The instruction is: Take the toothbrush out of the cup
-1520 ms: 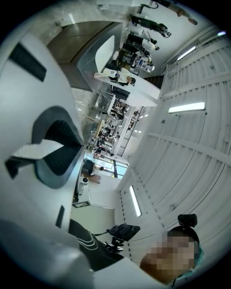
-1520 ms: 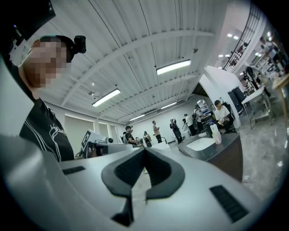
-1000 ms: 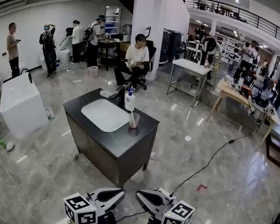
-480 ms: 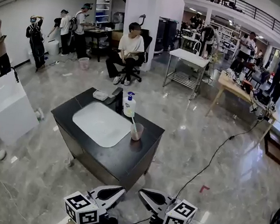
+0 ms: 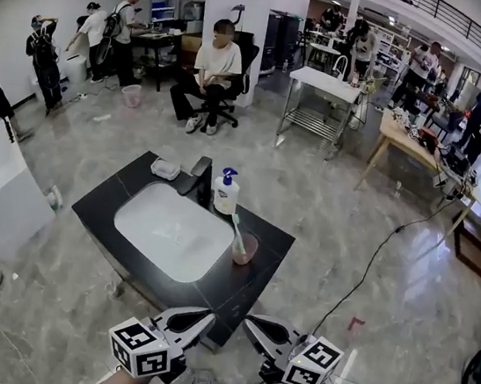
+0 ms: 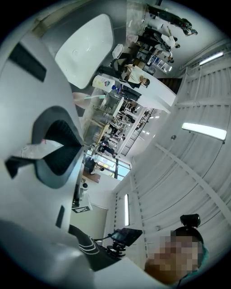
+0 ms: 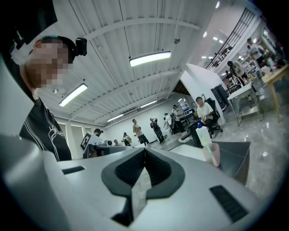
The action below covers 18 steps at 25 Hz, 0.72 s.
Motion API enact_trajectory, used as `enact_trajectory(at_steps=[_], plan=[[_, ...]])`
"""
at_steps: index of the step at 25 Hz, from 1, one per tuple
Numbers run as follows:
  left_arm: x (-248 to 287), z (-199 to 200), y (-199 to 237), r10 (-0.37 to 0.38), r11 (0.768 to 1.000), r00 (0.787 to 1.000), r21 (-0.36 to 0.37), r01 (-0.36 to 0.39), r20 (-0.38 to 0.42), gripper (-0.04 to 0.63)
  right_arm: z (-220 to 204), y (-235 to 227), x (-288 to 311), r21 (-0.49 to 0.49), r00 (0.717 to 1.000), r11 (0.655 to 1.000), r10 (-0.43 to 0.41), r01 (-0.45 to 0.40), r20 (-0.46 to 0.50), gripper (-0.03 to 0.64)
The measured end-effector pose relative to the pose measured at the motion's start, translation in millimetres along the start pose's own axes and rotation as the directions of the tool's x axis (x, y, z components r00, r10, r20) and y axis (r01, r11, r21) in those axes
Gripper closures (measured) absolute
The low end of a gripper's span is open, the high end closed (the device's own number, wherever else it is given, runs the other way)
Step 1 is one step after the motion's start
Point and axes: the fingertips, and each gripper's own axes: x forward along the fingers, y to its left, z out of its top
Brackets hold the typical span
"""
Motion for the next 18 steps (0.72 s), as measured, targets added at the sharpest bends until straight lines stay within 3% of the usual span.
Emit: enact_trajectory(at_steps=[18], plan=[[50.9, 13.1, 91.5, -0.07, 0.997, 0.995, -0.049, 0.066, -0.078, 0.591, 6.1, -76.2, 61.0, 0.039, 0.993, 0.993, -0.114, 0.113, 0.016, 0.609]])
